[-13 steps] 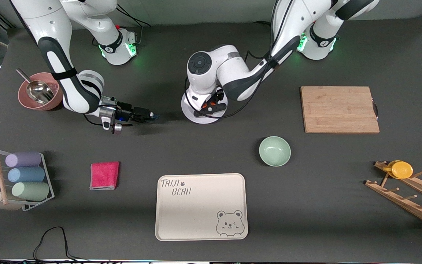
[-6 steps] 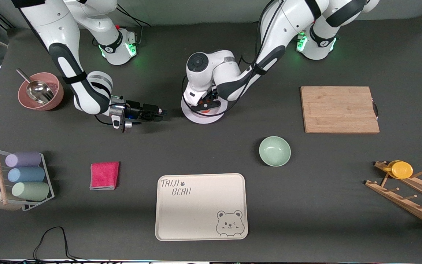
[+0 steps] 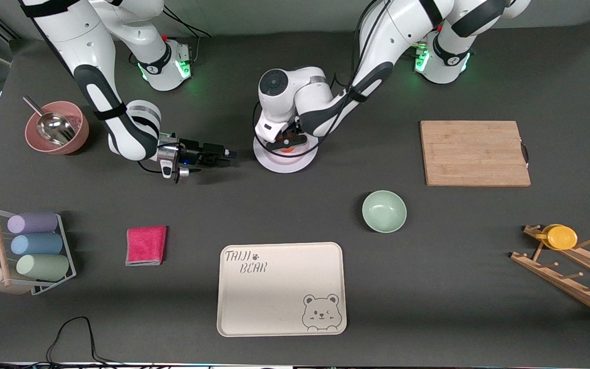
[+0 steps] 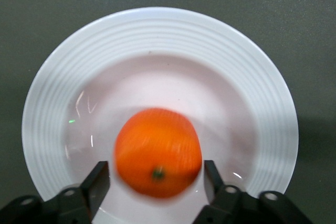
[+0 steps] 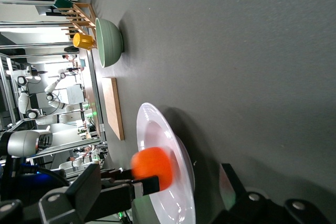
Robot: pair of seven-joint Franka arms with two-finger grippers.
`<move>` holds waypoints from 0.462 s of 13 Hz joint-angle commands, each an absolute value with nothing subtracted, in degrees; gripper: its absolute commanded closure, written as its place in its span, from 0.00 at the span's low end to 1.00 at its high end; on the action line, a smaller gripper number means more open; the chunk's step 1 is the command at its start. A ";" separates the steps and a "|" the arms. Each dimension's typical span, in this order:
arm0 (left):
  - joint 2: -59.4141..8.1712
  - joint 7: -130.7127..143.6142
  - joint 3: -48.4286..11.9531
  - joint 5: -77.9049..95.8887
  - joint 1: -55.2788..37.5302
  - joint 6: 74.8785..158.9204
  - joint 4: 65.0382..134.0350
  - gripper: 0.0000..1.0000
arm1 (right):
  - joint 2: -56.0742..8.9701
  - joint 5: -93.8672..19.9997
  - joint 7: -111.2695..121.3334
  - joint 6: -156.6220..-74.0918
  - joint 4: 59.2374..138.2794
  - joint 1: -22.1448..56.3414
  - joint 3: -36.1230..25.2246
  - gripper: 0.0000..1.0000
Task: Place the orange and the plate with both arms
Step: 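Lower the orange onto the plate and open the left gripper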
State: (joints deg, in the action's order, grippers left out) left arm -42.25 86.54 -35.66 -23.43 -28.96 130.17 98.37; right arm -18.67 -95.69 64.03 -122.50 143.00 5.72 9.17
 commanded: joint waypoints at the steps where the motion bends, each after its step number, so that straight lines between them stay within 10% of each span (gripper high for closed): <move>1: -41.14 88.24 -34.98 -24.52 -29.01 130.00 98.09 0.00 | -21.17 -102.11 71.08 -122.69 143.53 5.98 11.33 0.00; 6: -30.88 77.47 -35.51 -22.60 -20.42 119.65 97.82 0.00 | -21.97 -103.96 72.33 -123.66 144.14 5.98 13.44 0.00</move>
